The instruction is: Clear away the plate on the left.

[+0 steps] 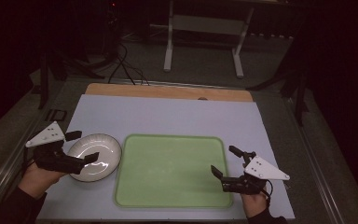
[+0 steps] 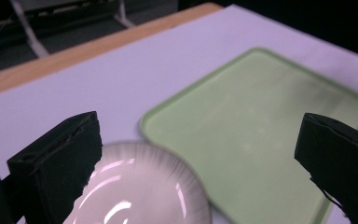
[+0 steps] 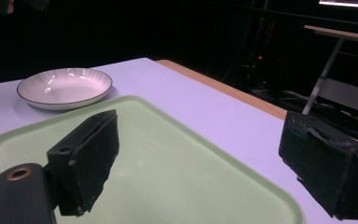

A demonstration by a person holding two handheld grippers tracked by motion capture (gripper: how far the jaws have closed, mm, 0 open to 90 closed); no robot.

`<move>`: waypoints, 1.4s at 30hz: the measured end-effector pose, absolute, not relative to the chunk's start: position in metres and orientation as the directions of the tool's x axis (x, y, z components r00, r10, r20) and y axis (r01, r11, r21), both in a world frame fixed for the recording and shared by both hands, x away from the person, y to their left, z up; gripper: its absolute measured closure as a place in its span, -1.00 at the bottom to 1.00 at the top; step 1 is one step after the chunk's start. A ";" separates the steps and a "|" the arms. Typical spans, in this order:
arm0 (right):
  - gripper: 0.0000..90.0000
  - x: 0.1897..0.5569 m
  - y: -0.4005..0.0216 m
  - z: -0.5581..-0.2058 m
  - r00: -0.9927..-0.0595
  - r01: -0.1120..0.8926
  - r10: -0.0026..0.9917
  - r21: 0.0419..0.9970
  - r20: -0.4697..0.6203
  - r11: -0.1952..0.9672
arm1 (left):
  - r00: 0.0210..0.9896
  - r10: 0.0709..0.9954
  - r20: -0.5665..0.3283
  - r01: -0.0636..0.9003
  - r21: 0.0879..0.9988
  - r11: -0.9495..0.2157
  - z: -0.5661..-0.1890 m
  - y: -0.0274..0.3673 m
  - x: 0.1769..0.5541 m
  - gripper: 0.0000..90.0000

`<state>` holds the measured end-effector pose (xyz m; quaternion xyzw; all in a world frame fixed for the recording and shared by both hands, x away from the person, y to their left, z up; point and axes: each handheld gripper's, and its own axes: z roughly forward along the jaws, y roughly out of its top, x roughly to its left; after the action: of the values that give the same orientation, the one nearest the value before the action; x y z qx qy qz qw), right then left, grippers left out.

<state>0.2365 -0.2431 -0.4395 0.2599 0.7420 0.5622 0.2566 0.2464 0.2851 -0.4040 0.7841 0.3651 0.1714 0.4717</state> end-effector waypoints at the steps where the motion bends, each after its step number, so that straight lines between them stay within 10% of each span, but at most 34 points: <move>1: -0.74 0.237 -0.243 -0.439 -0.733 0.097 0.674 0.968 -0.089 0.233 | 0.666 0.742 -0.075 0.421 0.859 -0.292 -0.407 0.287 0.246 -0.99; 23: -0.72 0.237 -0.241 -0.440 -0.739 0.098 0.666 0.963 -0.098 0.251 | 0.492 0.843 -0.218 0.642 0.745 -0.183 -0.467 0.354 0.252 -0.88; 42: -0.72 0.236 -0.240 -0.440 -0.737 0.093 0.668 0.962 -0.106 0.256 | 0.278 0.907 -0.316 0.809 0.586 -0.043 -0.498 0.376 0.273 -0.22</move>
<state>0.2360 -0.2404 -0.4400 0.2541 0.7488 0.5547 0.2589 0.2731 0.3763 -0.4982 0.7188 0.5968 0.0704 0.3495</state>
